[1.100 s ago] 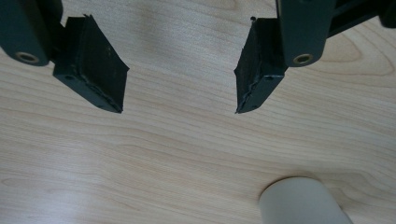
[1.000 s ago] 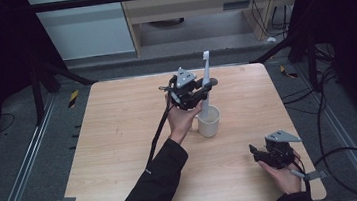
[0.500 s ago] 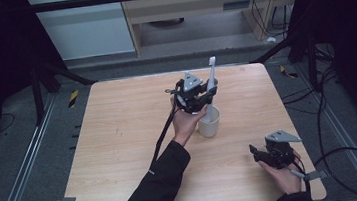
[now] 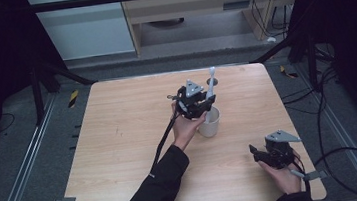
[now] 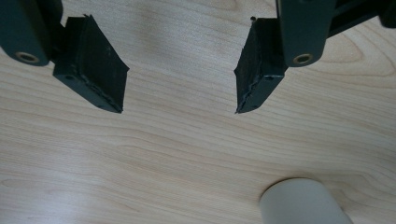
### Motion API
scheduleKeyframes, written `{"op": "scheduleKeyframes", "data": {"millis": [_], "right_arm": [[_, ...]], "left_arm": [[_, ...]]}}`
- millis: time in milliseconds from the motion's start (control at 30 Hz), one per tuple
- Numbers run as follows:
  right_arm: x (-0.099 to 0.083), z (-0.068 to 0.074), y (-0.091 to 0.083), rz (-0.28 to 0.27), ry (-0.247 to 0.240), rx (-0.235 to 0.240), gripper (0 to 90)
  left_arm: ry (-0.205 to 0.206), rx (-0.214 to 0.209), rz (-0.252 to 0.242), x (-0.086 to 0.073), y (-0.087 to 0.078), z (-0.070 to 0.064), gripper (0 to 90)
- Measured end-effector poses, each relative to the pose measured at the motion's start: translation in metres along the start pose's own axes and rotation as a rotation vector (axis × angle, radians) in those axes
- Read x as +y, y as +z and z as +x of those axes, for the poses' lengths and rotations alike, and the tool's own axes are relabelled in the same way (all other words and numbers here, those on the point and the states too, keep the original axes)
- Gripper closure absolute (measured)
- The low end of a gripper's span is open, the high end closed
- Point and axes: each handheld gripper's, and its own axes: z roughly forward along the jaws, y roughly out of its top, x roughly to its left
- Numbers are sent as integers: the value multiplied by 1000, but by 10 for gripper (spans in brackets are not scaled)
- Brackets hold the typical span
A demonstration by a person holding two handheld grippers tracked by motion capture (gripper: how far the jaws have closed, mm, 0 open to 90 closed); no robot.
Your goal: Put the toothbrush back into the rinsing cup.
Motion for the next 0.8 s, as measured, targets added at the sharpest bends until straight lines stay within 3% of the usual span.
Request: {"op": "scheduleKeyframes", "data": {"millis": [433, 800], "right_arm": [[0, 0, 1, -1, -3, -2, 339], [0, 0, 1, 1, -4, 0, 339]], "left_arm": [[23, 4, 68, -18, 10, -1, 670], [28, 5, 69, -22, 13, 0, 654]]}}
